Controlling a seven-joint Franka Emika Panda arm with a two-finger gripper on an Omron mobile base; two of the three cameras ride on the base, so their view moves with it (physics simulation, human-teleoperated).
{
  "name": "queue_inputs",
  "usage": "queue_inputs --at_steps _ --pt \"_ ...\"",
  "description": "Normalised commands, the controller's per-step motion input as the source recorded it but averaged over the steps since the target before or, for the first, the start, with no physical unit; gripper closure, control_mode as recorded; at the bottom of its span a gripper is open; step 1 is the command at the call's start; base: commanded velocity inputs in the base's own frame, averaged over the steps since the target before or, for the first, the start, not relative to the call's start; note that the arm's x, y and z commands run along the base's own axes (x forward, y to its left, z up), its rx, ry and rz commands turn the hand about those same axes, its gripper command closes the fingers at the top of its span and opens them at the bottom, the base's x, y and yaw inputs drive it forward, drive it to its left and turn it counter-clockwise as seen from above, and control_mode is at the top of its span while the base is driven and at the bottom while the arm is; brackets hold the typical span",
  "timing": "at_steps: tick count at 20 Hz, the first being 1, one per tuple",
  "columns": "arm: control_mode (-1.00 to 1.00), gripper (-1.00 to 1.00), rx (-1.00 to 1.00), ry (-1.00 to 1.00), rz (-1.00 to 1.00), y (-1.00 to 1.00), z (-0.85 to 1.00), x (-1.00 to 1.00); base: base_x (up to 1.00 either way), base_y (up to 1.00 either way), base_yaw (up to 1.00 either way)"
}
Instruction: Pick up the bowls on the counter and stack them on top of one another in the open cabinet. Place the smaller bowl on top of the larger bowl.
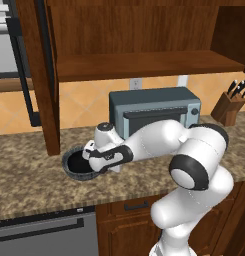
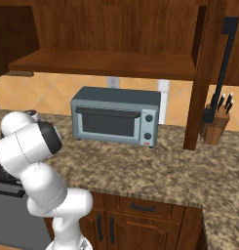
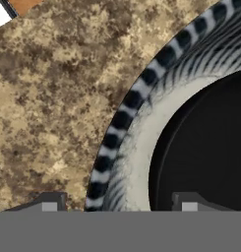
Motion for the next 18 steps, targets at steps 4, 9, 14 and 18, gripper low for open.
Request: queue_inputs --at_steps 4,9,14,18 --pt "-1.0 1.0 0.0 0.0 0.0 0.0 0.0 0.0 0.0 0.0 0.0" --pt "-1.0 1.0 0.01 -0.01 -0.01 -0.08 0.05 -0.28 0.0 0.0 0.0" --pt "-1.0 1.0 0.1 -0.17 -0.13 -0.47 0.58 -0.98 0.0 0.0 0.0" --pt "-1.0 1.0 0.13 -0.35 -0.2 -0.61 1.0 -0.99 0.0 0.0 0.0"
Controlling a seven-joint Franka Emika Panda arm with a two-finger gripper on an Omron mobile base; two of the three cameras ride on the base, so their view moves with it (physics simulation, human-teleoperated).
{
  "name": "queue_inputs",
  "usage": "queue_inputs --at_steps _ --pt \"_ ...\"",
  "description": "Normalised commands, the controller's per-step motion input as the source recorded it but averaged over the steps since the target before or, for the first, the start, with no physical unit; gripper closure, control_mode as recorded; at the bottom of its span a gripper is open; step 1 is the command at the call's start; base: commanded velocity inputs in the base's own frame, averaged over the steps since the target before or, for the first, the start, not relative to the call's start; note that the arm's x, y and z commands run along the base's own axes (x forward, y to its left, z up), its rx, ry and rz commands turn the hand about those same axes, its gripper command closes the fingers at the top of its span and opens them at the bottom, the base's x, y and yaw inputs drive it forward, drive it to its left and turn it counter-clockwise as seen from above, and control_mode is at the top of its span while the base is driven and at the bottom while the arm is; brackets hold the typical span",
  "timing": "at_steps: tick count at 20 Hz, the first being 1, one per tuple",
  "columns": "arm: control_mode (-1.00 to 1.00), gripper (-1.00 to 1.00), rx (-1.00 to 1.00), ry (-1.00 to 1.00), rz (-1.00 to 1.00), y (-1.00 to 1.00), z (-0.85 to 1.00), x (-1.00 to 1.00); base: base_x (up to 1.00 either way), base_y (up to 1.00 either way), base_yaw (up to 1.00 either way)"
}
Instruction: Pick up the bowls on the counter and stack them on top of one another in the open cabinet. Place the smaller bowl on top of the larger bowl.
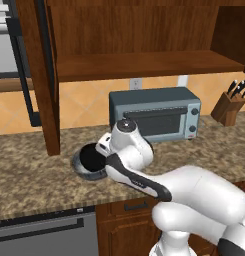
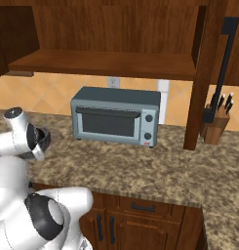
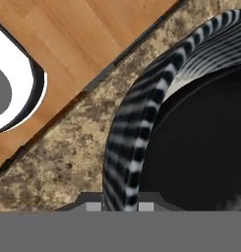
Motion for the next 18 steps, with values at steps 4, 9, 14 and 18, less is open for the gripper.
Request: queue_inputs --at_steps 4,9,14,18 --pt "-1.0 1.0 0.14 -0.45 -0.24 -0.72 1.0 -0.9 0.0 0.0 0.0" --pt "-1.0 1.0 0.21 -0.4 -0.27 -0.74 1.0 -0.69 0.0 0.0 0.0" --pt "-1.0 1.0 0.26 -0.31 -0.29 -0.66 1.0 -0.55 0.0 0.0 0.0" --pt "-1.0 1.0 0.3 -0.27 -0.26 -0.65 1.0 -0.35 0.0 0.0 0.0"
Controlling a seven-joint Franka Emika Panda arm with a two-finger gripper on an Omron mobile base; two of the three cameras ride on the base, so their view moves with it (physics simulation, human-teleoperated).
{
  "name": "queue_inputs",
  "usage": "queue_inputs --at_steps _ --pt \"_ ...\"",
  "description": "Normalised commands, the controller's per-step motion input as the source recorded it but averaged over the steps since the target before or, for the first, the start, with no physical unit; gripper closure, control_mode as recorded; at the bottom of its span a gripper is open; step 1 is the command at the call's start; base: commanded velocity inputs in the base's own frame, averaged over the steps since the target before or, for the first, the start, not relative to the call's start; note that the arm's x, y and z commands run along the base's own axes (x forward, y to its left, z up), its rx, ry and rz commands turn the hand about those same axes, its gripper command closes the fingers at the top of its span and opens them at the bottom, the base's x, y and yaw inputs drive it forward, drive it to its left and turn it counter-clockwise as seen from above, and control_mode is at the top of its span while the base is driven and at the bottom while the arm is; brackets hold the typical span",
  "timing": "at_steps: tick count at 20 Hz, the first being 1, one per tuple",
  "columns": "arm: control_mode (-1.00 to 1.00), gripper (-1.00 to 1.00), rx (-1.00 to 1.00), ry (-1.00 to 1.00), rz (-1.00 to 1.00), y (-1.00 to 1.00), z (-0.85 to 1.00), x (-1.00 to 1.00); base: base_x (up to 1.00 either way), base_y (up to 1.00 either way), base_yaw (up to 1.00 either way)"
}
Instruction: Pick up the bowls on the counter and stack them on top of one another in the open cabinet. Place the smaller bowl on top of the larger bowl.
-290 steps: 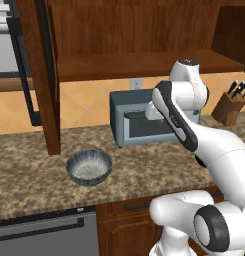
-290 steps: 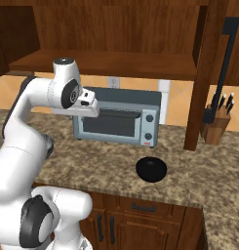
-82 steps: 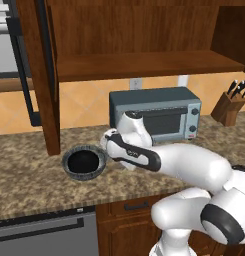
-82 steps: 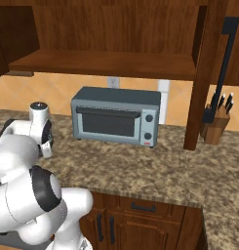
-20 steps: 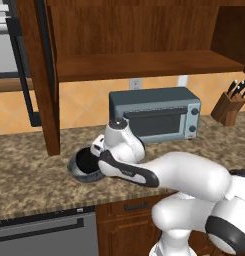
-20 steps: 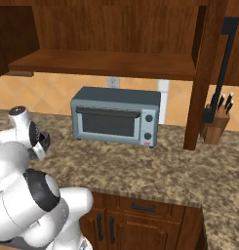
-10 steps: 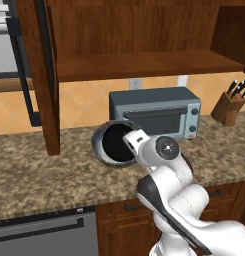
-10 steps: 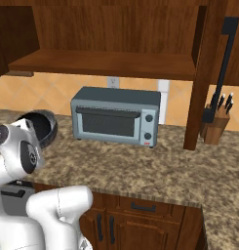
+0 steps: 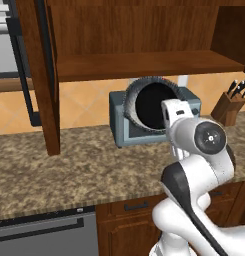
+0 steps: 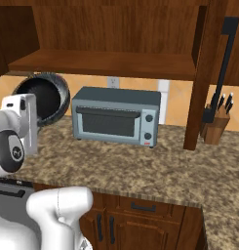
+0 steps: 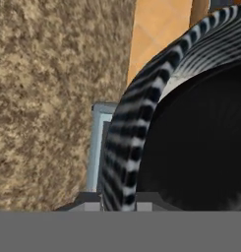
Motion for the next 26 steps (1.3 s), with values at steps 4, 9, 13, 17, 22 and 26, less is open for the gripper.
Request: queue_inputs --at_steps 4,9,13,17,22,26 --pt "-1.0 1.0 0.35 -0.06 -0.2 -0.61 1.0 -0.04 0.0 0.0 0.0" --pt "-1.0 1.0 0.33 0.04 -0.08 -0.42 1.0 0.07 0.0 0.0 0.0" --pt "-1.0 1.0 0.19 0.16 0.01 -0.11 0.83 0.2 0.0 0.0 0.0" --pt "-1.0 1.0 -0.05 0.22 0.06 0.07 0.05 0.23 0.0 0.0 0.0" --pt "-1.0 1.0 -0.21 -0.01 0.01 0.17 -0.16 0.38 0.0 0.0 0.0" --pt "-1.0 1.0 -0.14 -0.06 0.0 0.07 0.0 0.74 0.0 0.0 0.0"
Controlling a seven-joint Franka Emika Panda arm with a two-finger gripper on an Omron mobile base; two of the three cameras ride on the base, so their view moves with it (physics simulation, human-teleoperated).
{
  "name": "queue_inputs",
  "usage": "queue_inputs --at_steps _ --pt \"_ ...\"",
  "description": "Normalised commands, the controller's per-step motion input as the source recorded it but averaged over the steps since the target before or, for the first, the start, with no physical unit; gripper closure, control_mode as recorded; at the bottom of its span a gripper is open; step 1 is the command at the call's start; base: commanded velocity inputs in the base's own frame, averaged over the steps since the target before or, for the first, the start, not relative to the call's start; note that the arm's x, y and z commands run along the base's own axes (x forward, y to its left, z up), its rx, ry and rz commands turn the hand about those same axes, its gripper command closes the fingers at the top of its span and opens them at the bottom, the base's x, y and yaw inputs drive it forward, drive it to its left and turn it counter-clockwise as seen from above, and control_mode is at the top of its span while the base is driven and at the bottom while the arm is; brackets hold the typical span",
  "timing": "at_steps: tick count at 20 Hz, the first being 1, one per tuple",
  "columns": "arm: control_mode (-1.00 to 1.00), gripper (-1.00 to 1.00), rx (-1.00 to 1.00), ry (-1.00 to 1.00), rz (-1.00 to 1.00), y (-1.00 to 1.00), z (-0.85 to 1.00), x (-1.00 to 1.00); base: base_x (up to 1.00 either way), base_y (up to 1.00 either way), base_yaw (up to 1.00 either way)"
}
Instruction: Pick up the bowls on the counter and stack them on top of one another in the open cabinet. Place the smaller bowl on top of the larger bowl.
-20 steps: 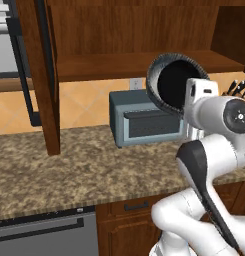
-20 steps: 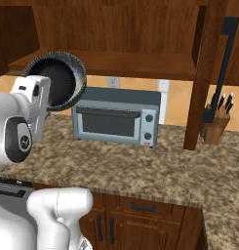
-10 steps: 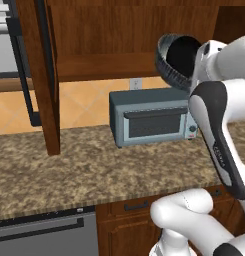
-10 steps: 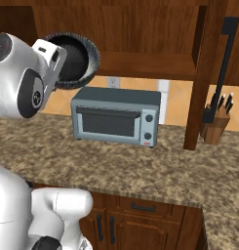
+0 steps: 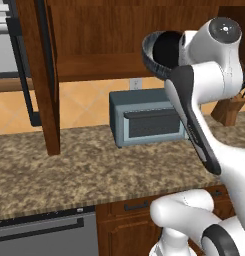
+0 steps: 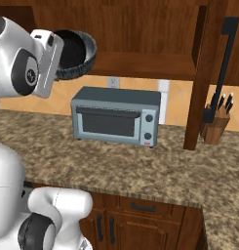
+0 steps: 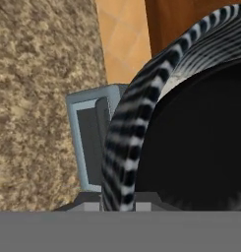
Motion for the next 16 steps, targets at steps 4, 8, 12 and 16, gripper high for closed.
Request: queue_inputs --at_steps 4,8,12,16 --pt "-1.0 1.0 -0.04 0.0 -0.02 0.0 0.0 1.0 0.0 0.0 0.0" --pt "-1.0 1.0 -0.01 0.02 -0.03 0.0 0.0 1.0 0.0 0.0 0.0" --pt "-1.0 1.0 -0.01 0.04 -0.02 0.0 -0.01 1.0 0.0 0.0 0.0" --pt "-1.0 1.0 -0.06 0.1 0.0 0.0 -0.25 1.0 0.0 0.0 0.0"
